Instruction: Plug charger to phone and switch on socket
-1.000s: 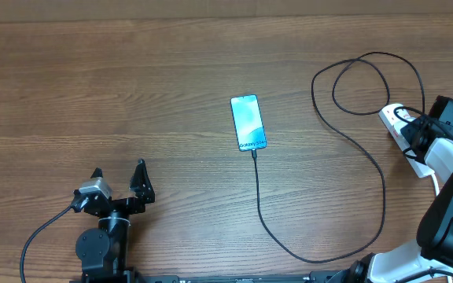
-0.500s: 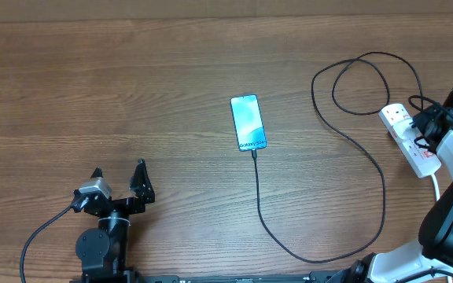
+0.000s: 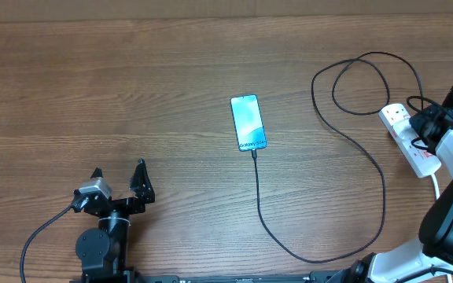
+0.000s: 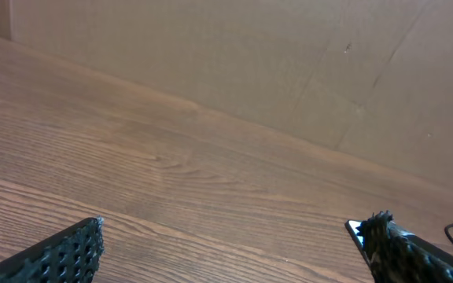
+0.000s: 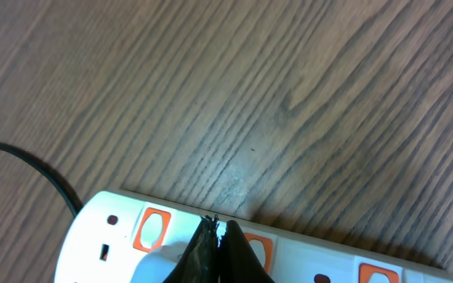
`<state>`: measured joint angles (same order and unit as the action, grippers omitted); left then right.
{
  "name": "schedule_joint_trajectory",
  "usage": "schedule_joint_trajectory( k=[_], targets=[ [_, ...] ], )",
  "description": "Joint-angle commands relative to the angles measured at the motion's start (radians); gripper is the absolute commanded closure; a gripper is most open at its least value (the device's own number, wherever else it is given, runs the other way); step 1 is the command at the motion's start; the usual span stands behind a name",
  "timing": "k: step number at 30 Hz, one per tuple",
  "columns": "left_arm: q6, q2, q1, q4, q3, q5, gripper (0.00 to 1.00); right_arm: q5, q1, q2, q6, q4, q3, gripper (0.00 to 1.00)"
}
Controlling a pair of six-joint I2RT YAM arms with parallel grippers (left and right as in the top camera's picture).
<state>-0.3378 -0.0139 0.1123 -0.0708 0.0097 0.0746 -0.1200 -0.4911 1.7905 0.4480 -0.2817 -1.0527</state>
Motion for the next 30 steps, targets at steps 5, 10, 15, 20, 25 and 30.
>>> schedule_joint_trajectory(
  k=[5,10,15,20,25,30],
  targets=[
    [-0.01,0.008,0.005,-0.002,-0.005,-0.007,0.0,-0.035,0.001,0.019,-0.012,-0.013,0.008,0.96],
    [-0.01,0.008,0.005,-0.002,-0.005,-0.007,0.0,-0.034,0.004,0.02,-0.012,-0.028,0.008,0.96],
    [-0.01,0.008,0.005,-0.002,-0.005,-0.007,0.0,-0.032,0.005,0.021,-0.011,-0.059,0.008,0.96],
    [-0.01,0.008,0.005,-0.002,-0.005,-0.007,0.0,-0.007,0.005,0.021,-0.011,-0.058,0.008,0.96],
    [-0.01,0.008,0.005,-0.002,-0.005,-0.007,0.0,0.017,0.006,0.021,-0.012,-0.056,0.009,0.96],
    [-0.01,0.008,0.005,-0.002,-0.005,-0.007,0.0,0.018,0.006,0.021,-0.012,-0.035,0.022,0.96]
  ],
)
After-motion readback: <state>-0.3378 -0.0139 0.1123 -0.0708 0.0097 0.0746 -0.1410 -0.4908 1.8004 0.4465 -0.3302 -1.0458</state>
